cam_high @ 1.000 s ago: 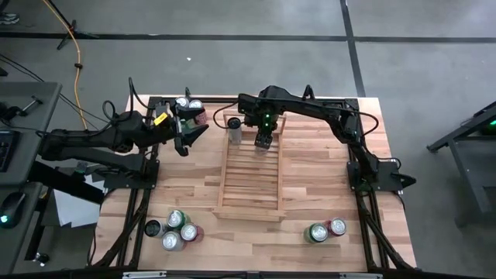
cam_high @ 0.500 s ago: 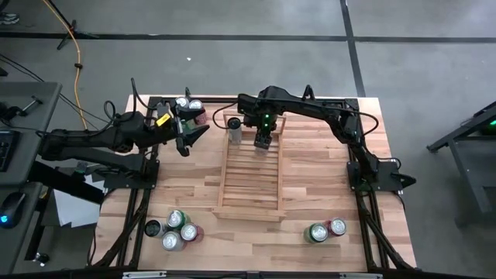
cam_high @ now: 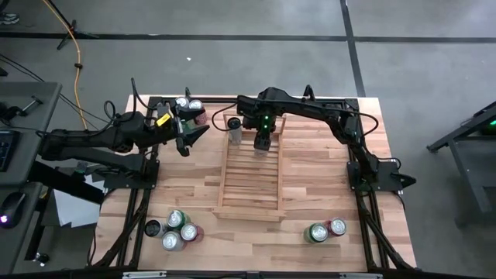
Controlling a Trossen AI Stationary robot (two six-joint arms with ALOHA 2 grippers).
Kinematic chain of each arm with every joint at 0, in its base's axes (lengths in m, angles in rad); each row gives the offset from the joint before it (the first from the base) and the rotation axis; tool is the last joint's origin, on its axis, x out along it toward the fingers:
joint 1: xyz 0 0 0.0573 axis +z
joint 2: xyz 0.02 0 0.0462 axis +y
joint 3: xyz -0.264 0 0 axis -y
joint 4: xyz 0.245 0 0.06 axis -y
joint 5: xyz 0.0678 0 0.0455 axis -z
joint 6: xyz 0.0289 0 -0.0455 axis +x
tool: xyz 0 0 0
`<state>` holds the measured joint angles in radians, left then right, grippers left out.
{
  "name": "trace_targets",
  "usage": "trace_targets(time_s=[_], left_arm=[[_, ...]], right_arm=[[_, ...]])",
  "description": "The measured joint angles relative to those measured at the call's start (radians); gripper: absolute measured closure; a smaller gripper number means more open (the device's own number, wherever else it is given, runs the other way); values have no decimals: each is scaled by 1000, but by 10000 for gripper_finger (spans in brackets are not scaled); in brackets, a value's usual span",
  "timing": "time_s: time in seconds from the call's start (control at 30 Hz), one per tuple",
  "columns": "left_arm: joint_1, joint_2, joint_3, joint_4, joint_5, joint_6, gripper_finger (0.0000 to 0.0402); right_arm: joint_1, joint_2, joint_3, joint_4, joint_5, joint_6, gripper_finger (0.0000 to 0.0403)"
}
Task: Place canned beverage on shelf
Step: Put the right white and pink can on the shelf aligned with the other white and pink can
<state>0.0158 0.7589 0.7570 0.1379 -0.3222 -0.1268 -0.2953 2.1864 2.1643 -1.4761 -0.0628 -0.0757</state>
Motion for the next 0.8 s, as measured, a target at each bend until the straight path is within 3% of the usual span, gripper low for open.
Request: trace_targets(time_s=[0.13,0.37,0.67,0.8], left_arm=[[0,0,0,0,0,0,108],[0,0,0,0,0,0,108],[0,0,0,0,0,0,108],[0,0,0,-1,0,0,108]], right_arm=[[-4,0,0,-1,1,26,21],[-8,0,13,-32,-2,51,18],[-9,-2,192,-47,10,61,18],[-14,-60,153,-37,54,188,18]])
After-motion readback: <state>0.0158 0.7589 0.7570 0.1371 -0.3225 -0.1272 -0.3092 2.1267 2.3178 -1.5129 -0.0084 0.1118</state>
